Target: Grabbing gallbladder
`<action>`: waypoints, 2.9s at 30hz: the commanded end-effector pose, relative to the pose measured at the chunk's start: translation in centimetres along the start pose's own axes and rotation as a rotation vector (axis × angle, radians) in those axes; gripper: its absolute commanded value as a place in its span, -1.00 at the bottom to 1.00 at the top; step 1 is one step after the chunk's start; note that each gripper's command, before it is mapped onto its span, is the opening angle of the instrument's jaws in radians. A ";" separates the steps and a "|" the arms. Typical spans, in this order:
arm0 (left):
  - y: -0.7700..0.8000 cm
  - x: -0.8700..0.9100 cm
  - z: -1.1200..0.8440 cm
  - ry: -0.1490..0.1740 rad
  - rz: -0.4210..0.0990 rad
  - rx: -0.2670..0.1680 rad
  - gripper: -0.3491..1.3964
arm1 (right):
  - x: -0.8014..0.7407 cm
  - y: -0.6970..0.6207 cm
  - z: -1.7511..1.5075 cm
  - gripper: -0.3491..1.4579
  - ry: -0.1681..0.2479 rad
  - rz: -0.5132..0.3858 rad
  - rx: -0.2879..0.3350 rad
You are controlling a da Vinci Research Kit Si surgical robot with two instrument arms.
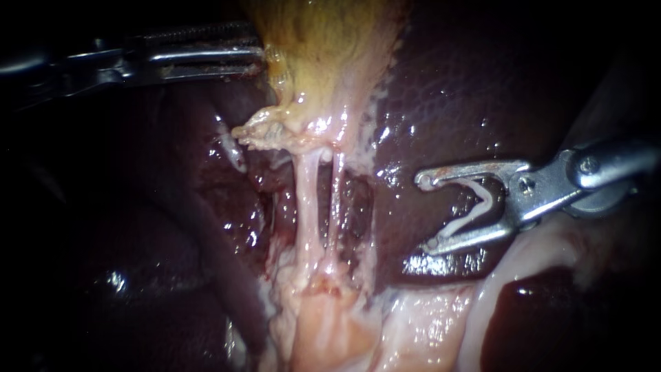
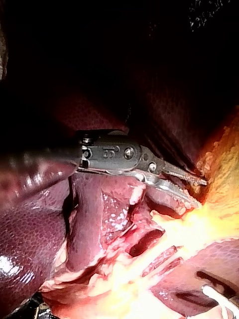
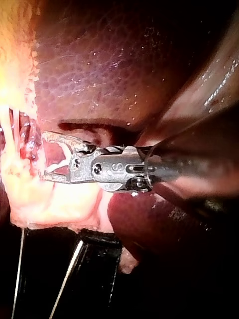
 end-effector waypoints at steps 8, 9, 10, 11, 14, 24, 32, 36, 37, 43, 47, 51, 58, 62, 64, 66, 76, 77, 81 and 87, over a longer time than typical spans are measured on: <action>0.10 0.03 -0.15 0.007 0.035 -0.004 0.04 | -0.01 0.00 -0.01 -0.08 0.000 0.000 0.000; 0.12 0.03 -0.18 0.008 0.041 -0.010 0.04 | -0.01 0.00 -0.01 -0.08 0.000 0.000 0.001; 0.16 0.04 -0.23 0.007 0.041 -0.013 0.04 | -0.01 0.00 -0.02 -0.08 0.000 0.000 0.001; 0.18 0.04 -0.26 0.007 0.040 -0.015 0.04 | -0.01 0.00 -0.02 -0.08 0.000 0.000 0.001; 0.28 0.07 -0.33 0.009 0.064 -0.039 0.06 | -0.01 0.00 -0.02 -0.08 0.000 0.000 0.001; 0.51 0.02 -0.31 0.024 0.091 -0.184 0.04 | -0.01 0.00 -0.02 -0.08 0.000 0.000 0.001; 0.66 -0.19 -0.02 -0.008 0.118 -0.225 0.04 | -0.01 0.00 -0.02 -0.08 0.000 0.000 0.001; 0.64 -0.31 0.13 -0.022 0.128 -0.231 0.04 | -0.02 0.00 -0.02 -0.08 0.000 0.000 0.001; 0.62 -0.34 0.16 -0.025 0.130 -0.230 0.02 | -0.02 0.00 -0.02 -0.08 0.000 0.000 0.001; 0.55 -0.41 0.28 -0.036 0.136 -0.220 -0.12 | -0.02 0.00 -0.03 -0.08 0.000 -0.001 0.001; 0.52 -0.42 0.30 -0.052 0.138 -0.202 -0.50 | -0.02 0.00 -0.03 -0.08 0.000 -0.001 0.001; 0.46 -0.44 0.32 -0.075 0.141 -0.176 -0.94 | -0.02 0.00 -0.03 -0.08 0.000 -0.001 0.001; 0.42 -0.48 0.29 -0.129 0.148 -0.172 -1.00 | -0.02 0.00 -0.03 -0.08 0.000 -0.001 0.001; 0.44 -0.46 0.24 -0.158 0.156 -0.176 -1.00 | -0.02 0.00 -0.03 -0.08 0.000 -0.001 0.001; 0.45 -0.44 0.23 -0.168 0.139 -0.175 -1.00 | -0.02 0.00 -0.03 -0.08 0.000 -0.001 0.001; 0.46 -0.43 0.21 -0.171 0.138 -0.175 -1.00 | -0.02 0.00 -0.03 -0.08 0.000 -0.001 0.002; 0.55 -0.24 0.06 -0.177 0.123 -0.176 -1.00 | -0.02 0.00 -0.04 -0.08 0.000 -0.001 0.002; 0.56 -0.19 0.01 -0.178 0.121 -0.178 -1.00 | -0.02 -0.01 -0.04 -0.08 0.000 -0.001 0.002; 0.55 0.01 -0.18 -0.166 0.110 -0.191 -1.00 | -0.02 -0.01 -0.05 -0.08 0.000 -0.001 0.002; 0.48 0.37 -0.55 -0.120 0.088 -0.173 -1.00 | -0.02 0.00 -0.05 -0.08 0.000 0.000 0.002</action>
